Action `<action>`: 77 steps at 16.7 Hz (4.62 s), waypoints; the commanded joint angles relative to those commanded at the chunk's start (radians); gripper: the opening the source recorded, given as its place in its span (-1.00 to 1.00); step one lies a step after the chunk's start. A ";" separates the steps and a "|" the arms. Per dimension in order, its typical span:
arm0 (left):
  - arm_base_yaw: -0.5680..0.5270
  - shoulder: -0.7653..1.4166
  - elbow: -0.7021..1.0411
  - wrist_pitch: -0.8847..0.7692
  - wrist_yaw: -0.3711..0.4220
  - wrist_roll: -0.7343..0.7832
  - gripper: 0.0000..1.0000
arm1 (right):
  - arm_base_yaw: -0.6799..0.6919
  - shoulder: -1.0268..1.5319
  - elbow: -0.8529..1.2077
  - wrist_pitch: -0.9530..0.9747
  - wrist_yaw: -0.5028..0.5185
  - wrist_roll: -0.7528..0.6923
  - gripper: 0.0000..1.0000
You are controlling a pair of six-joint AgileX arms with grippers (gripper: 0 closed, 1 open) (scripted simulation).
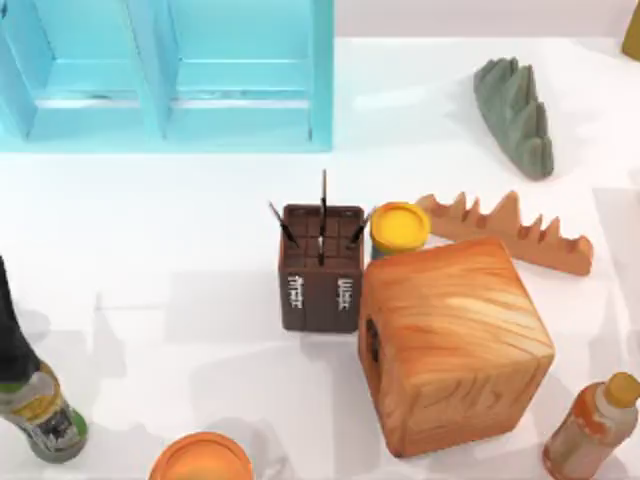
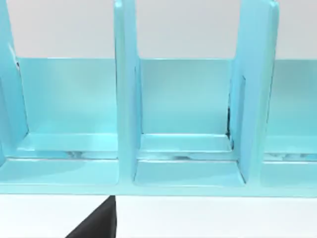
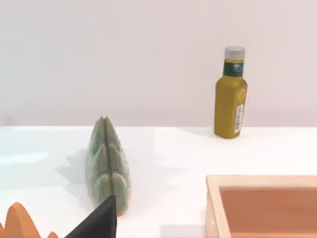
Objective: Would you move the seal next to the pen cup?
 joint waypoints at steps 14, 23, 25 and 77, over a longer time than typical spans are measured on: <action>0.089 0.789 0.685 -0.590 0.002 0.104 1.00 | 0.000 0.000 0.000 0.000 0.000 0.000 1.00; 0.176 1.603 1.321 -1.159 0.003 0.197 1.00 | 0.000 0.000 0.000 0.000 0.000 0.000 1.00; 0.187 1.700 1.420 -1.230 0.002 0.210 1.00 | 0.000 0.000 0.000 0.000 0.000 0.000 1.00; 0.060 1.863 1.378 -1.083 0.001 0.091 -1.00 | 0.000 0.000 0.000 0.000 0.000 0.000 1.00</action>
